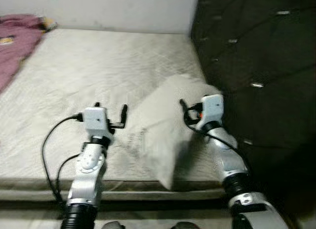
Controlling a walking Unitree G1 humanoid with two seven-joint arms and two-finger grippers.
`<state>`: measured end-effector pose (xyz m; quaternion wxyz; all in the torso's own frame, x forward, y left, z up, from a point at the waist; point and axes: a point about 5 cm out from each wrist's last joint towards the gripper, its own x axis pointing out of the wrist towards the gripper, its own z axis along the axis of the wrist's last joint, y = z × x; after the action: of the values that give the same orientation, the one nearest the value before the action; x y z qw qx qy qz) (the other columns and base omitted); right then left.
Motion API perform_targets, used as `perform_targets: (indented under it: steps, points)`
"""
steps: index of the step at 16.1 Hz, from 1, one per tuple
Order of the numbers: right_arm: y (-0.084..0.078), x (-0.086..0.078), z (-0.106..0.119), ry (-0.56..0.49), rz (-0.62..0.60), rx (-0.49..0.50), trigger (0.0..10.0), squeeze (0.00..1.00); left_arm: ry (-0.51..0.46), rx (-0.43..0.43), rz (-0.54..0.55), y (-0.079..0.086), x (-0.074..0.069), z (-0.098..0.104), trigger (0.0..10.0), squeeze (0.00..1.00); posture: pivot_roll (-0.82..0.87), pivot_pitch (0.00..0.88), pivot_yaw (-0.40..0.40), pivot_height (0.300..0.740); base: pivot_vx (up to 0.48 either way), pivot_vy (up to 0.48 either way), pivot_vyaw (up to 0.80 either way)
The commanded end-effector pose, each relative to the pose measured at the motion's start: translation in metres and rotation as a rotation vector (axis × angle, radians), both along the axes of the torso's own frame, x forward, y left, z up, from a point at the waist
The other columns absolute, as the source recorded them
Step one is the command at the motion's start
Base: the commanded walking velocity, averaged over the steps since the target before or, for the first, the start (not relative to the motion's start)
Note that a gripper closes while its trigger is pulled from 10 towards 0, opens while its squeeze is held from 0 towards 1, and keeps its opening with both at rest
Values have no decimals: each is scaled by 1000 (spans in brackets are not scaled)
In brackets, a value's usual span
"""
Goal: Clean up the room
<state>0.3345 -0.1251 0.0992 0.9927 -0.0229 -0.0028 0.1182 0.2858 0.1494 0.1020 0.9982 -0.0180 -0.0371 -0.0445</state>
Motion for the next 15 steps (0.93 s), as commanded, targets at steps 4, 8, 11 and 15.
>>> perform_targets:
  steps: [4,8,11,15]
  points:
    - [-3,3,2,-1,-8,-1,10000,0,7,0,11,2,3,0,10000,0,-63,0,-29,740,0,0,-336]
    - [-6,11,10,7,-29,43,10000,0,-24,29,156,21,8,8,10000,0,-42,0,-29,740,0,0,0]
    - [-10,13,13,17,-53,98,10000,0,-9,64,249,34,1,5,10000,0,-31,0,-21,740,0,0,0]
    - [-8,9,-4,71,-42,71,10000,0,19,103,295,48,-11,-8,10000,0,15,0,-36,740,0,0,0]
